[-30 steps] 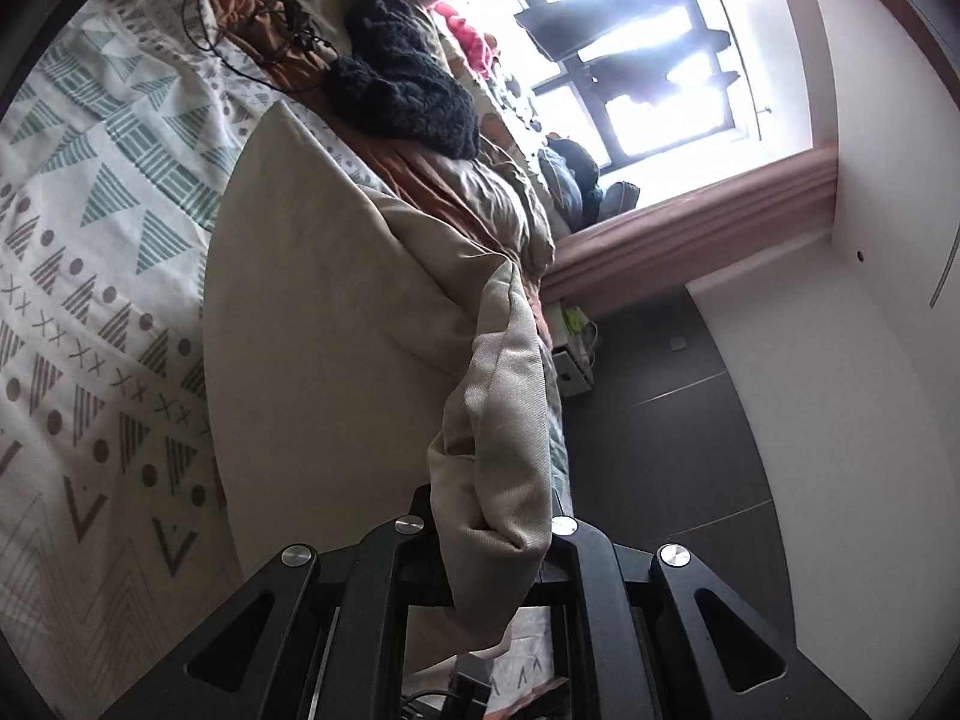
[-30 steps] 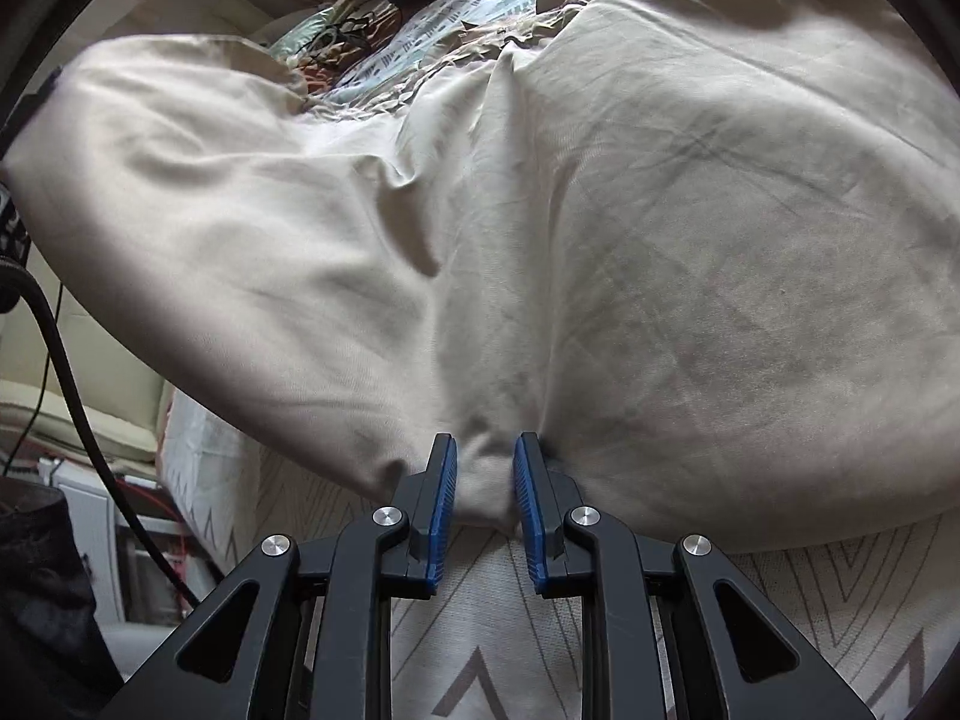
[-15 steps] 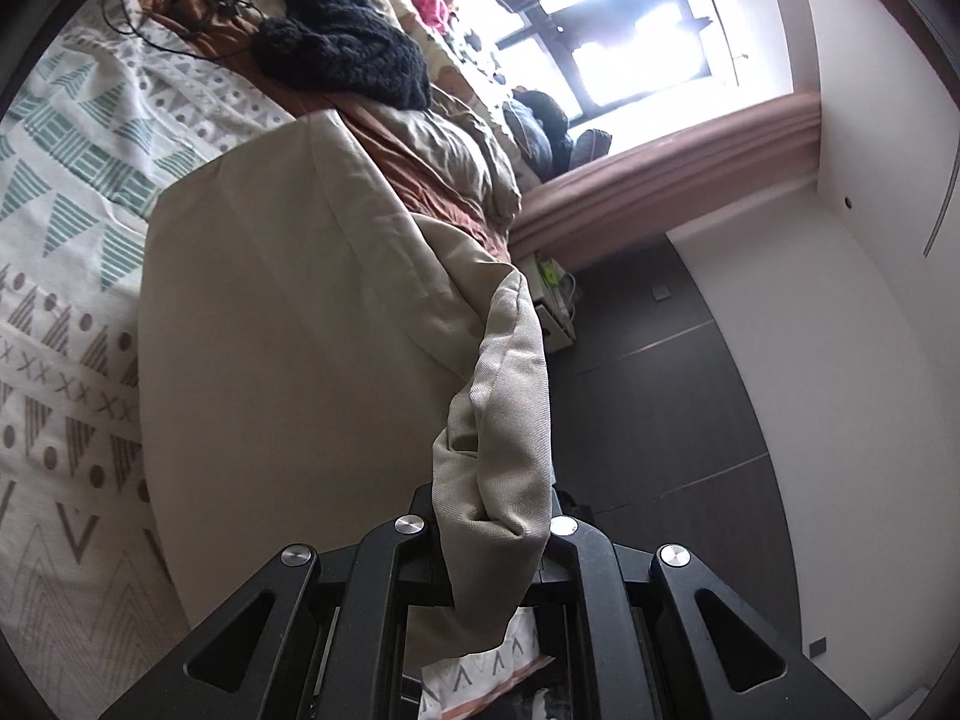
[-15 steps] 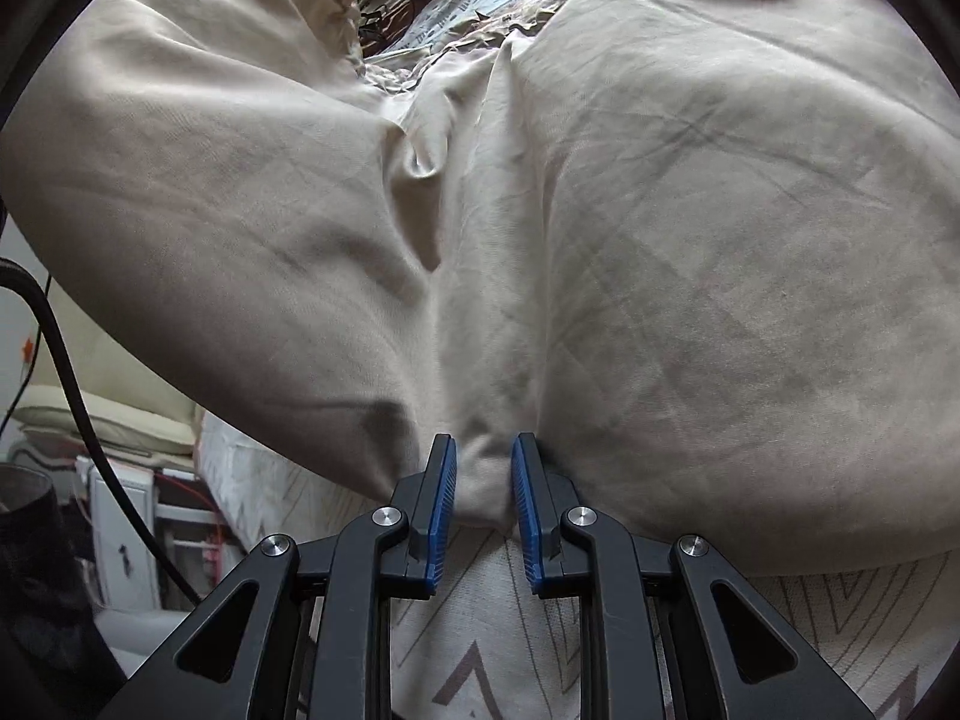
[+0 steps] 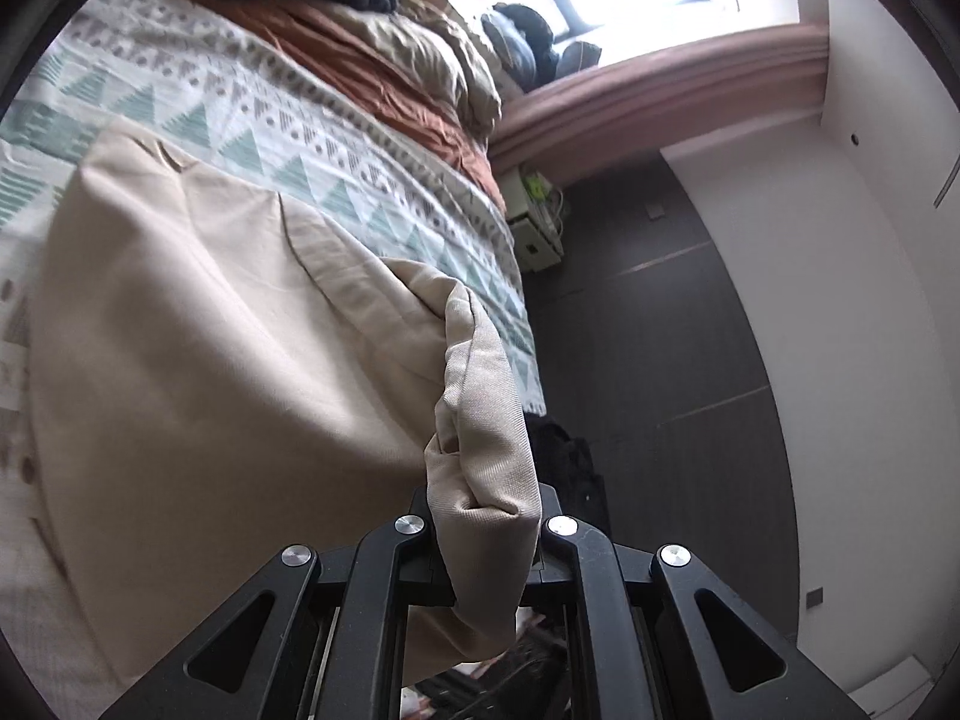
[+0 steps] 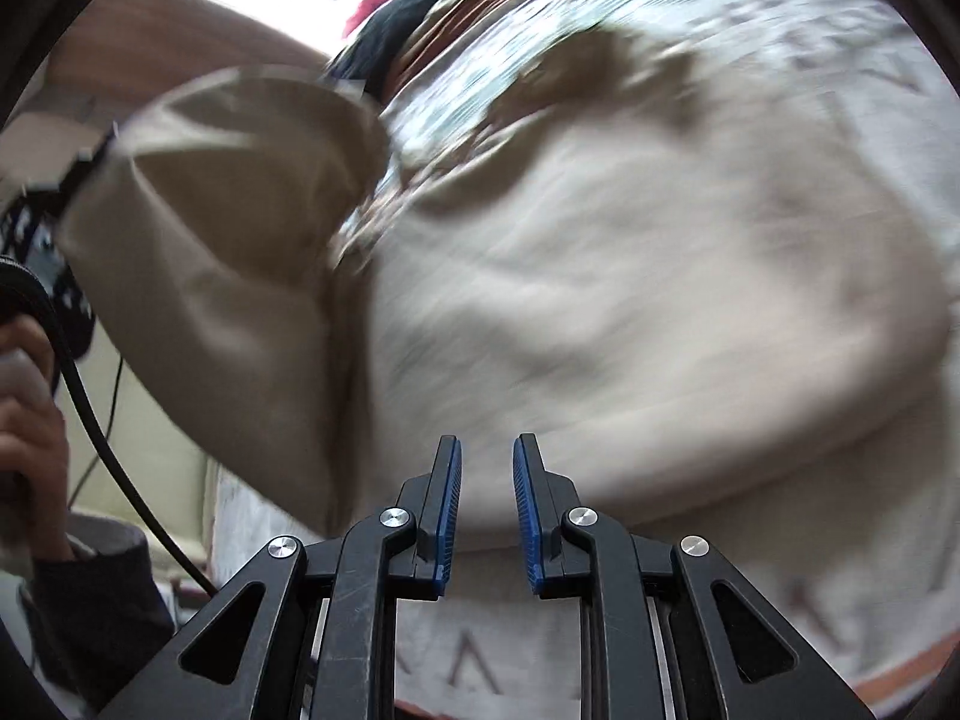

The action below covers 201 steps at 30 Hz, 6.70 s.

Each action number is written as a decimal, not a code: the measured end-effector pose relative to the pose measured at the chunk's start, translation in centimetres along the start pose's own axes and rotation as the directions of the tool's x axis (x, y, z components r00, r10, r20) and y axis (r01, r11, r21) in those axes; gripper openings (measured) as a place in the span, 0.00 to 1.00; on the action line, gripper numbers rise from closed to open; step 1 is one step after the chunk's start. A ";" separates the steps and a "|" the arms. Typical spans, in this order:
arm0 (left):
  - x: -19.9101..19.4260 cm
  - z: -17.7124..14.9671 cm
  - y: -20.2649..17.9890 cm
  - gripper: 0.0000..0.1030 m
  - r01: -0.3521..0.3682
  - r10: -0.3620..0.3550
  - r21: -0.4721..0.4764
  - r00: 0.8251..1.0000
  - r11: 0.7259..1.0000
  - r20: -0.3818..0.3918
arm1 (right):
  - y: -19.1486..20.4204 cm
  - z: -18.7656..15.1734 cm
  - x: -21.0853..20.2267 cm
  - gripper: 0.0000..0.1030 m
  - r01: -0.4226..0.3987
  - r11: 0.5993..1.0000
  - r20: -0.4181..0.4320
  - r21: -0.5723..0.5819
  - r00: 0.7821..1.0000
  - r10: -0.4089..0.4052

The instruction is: Fold large clothes

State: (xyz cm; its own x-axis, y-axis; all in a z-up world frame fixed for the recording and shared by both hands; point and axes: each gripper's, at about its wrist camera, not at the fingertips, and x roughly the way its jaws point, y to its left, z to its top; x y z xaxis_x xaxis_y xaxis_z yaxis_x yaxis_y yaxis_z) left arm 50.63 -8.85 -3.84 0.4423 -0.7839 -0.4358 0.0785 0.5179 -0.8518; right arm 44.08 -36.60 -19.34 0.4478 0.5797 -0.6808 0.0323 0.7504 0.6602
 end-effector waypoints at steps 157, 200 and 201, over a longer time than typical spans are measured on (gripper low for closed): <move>-6.9 -11.9 16.2 0.64 -0.431 0.426 -0.078 0.902 0.899 -0.072 | -4.3 0.5 -7.4 0.73 0.063 0.998 0.005 -0.029 0.998 -0.063; 1.3 -1.3 18.2 0.64 -0.537 0.530 -0.032 0.839 0.843 -0.119 | -8.0 13.1 4.2 0.33 -0.002 0.995 -0.090 0.097 0.996 0.011; 1.2 -1.2 18.1 0.64 -0.536 0.529 -0.030 0.840 0.844 -0.116 | -7.9 13.1 3.8 0.41 0.002 0.995 -0.091 0.095 0.996 0.007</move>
State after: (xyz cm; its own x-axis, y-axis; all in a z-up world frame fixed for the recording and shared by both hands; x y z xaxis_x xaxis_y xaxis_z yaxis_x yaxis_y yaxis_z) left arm 51.49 -0.88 -20.13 0.3094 -0.4245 -0.8509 -0.1975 0.8466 -0.4942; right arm 57.21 -44.43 -23.00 0.3646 0.6111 -0.7025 0.1178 0.7181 0.6859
